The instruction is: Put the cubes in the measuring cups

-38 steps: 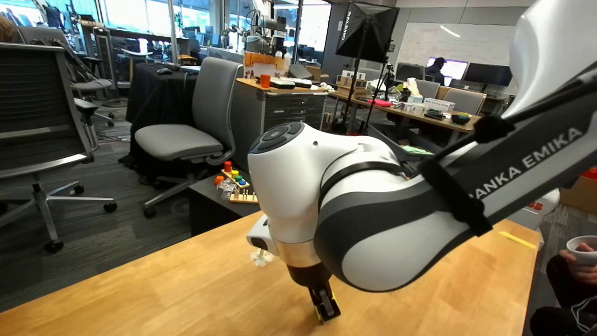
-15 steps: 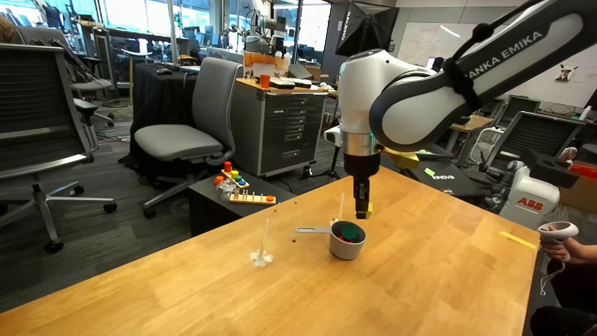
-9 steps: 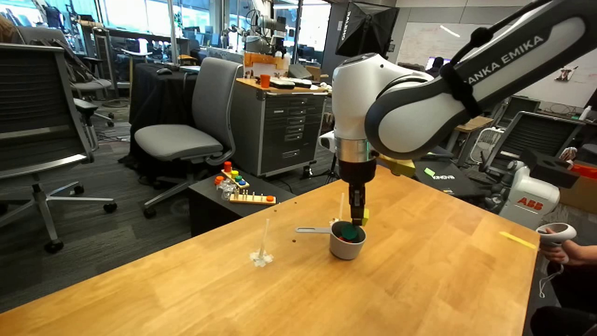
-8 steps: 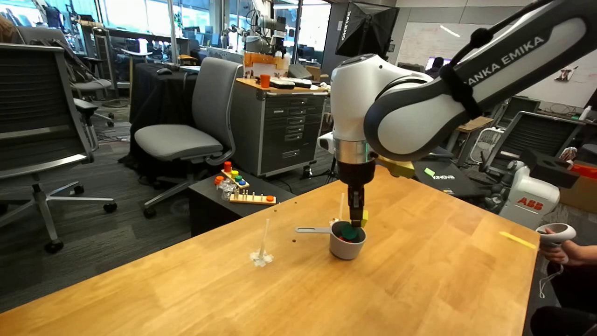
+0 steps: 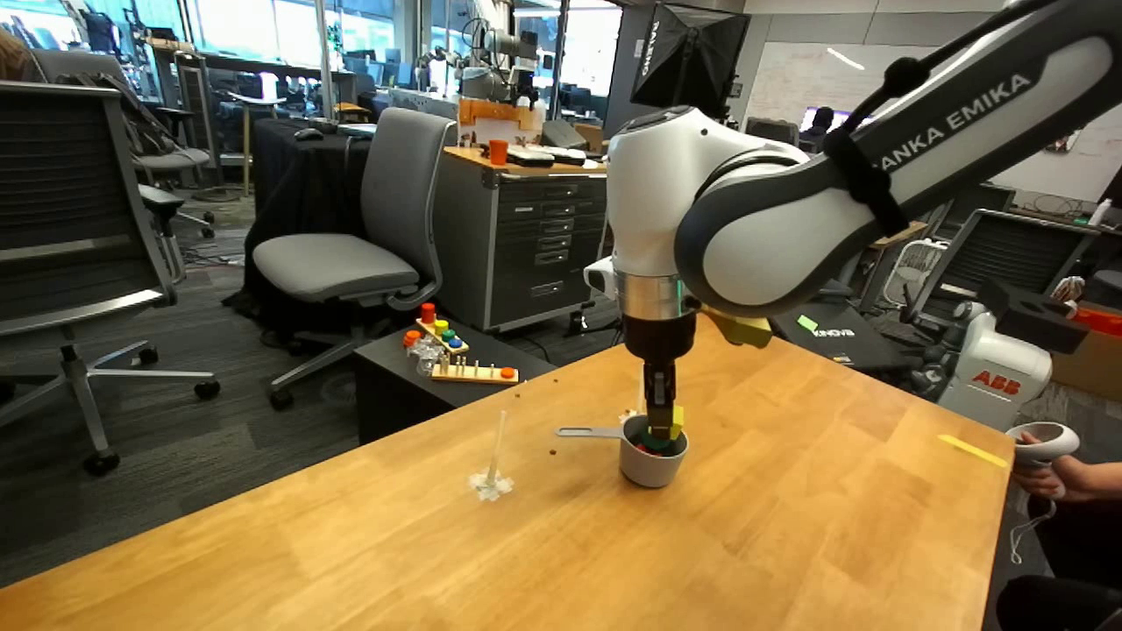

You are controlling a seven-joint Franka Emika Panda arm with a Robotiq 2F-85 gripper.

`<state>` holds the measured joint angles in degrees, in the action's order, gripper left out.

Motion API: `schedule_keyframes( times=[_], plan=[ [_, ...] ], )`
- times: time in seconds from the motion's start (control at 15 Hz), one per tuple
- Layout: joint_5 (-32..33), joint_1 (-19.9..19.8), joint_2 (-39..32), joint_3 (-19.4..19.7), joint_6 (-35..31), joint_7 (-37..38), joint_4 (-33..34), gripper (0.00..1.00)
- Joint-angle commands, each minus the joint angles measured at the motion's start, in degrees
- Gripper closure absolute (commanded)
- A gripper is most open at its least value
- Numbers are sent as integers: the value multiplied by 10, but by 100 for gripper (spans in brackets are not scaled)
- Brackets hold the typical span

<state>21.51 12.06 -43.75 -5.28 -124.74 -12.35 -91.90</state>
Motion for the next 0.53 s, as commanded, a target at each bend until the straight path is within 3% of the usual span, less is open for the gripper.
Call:
schedule_keyframes(
  times=[0.0,0.2,0.27,0.33,0.47],
  plan=[
    [6,14,-8,9,9,11,16,85],
    [7,15,-13,11,10,13,16,85],
    [6,14,-15,12,12,13,15,54],
    [6,14,-17,12,12,13,16,42],
    [5,14,-19,13,15,14,17,29]
  ],
)
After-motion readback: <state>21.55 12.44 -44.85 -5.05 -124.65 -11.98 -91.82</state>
